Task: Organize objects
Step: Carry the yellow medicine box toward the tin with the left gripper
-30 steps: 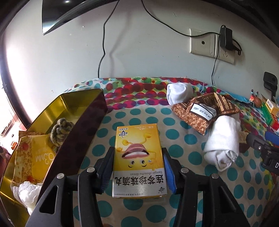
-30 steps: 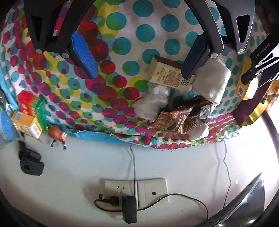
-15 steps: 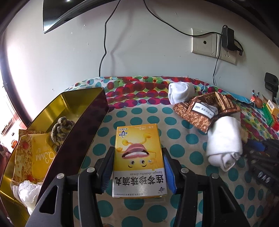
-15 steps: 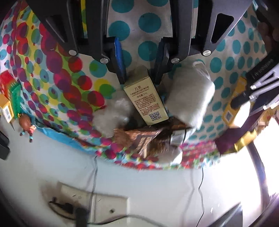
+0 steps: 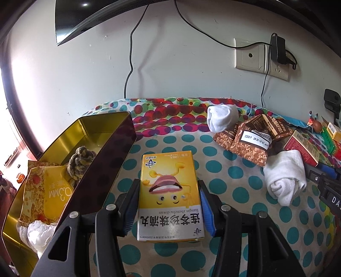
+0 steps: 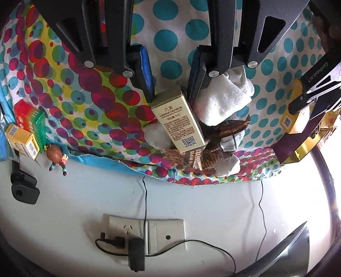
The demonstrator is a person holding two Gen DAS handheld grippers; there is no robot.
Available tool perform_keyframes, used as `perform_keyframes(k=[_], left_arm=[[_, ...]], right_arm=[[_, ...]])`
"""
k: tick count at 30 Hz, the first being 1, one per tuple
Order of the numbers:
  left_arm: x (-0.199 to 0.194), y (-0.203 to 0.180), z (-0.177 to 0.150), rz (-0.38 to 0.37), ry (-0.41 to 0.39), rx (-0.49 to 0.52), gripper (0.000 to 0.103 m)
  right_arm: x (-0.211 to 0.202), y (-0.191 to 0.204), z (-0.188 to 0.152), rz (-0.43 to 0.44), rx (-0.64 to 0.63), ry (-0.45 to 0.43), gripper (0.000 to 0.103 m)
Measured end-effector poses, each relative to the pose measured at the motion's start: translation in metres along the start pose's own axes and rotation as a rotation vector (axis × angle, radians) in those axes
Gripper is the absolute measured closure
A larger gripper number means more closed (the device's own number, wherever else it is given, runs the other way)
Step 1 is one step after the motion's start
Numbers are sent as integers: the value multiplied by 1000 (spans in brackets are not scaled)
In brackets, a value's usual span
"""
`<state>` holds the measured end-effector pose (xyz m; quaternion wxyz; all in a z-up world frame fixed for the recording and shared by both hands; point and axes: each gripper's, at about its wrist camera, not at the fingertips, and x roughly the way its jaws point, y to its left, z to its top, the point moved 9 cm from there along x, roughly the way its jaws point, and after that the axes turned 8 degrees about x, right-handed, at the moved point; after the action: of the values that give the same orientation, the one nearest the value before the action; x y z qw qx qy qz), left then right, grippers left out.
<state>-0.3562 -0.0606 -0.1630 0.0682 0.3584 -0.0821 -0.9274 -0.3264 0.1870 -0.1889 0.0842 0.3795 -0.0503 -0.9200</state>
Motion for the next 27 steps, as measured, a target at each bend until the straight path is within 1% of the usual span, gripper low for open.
perform_keyframes(k=[3,8,11,14,16,21,27], left_arm=[[0,0,0,-1,-1,0,51],[-3,6,0,0,-13,-28,51],[-10,10,-3,16,-18,-19,51],[-23,22,-1,12,-32,-63,51],[-32,33,4,25,-46,-84,51],[-53,53,15,66,-80,-76,51],[-64,81,18,106,-90,-88,51]], right_arm=[[0,-5,0,-9,20,5,74],[2,-5,0,-33,11,13,74],[4,-5,0,-39,13,21,74],[4,-6,-1,-42,15,22,74],[4,-5,0,-46,8,17,74],[4,-2,0,-52,-7,16,74],[4,-2,0,-50,-8,18,74]])
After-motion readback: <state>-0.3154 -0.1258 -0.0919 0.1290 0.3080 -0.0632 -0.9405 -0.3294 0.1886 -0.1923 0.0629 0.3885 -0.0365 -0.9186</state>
